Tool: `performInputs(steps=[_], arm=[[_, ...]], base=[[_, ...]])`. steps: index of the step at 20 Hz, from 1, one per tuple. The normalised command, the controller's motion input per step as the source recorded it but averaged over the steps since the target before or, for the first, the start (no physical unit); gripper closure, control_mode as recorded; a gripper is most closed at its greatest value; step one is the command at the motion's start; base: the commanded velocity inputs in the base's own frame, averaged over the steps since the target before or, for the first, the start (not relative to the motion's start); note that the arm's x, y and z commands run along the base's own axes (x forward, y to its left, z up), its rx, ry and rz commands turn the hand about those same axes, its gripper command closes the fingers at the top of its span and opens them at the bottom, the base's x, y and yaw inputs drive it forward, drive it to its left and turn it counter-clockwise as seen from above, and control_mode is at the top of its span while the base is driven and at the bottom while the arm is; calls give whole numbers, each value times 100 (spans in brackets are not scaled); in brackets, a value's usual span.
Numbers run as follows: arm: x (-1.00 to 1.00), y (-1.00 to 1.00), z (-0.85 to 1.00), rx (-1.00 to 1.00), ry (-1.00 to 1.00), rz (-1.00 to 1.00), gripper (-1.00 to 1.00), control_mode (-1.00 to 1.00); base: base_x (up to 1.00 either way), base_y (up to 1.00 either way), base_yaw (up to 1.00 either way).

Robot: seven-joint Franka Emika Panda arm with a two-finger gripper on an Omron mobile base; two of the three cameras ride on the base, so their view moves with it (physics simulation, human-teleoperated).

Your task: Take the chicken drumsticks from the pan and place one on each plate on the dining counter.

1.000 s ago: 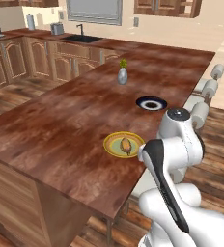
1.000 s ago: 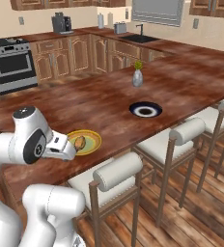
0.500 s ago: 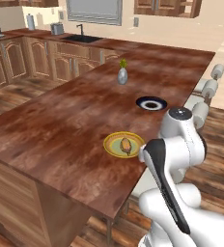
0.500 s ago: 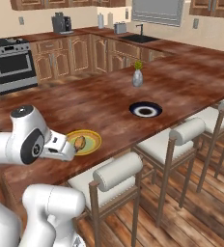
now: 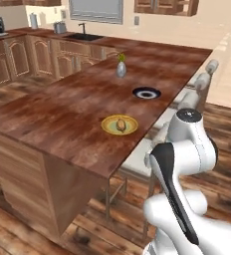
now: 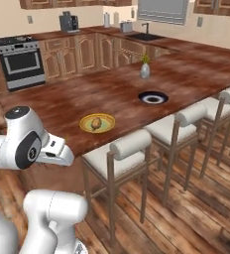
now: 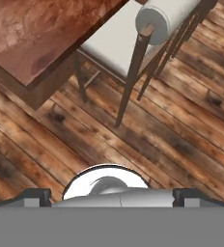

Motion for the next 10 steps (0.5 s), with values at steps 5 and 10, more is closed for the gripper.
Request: performInputs(steps=[5, 10], arm=[[0, 0, 0, 0, 0, 0, -100, 100], [0, 0, 0, 0, 0, 0, -100, 100]], base=[[-87, 25, 22], [-17, 98, 9]])
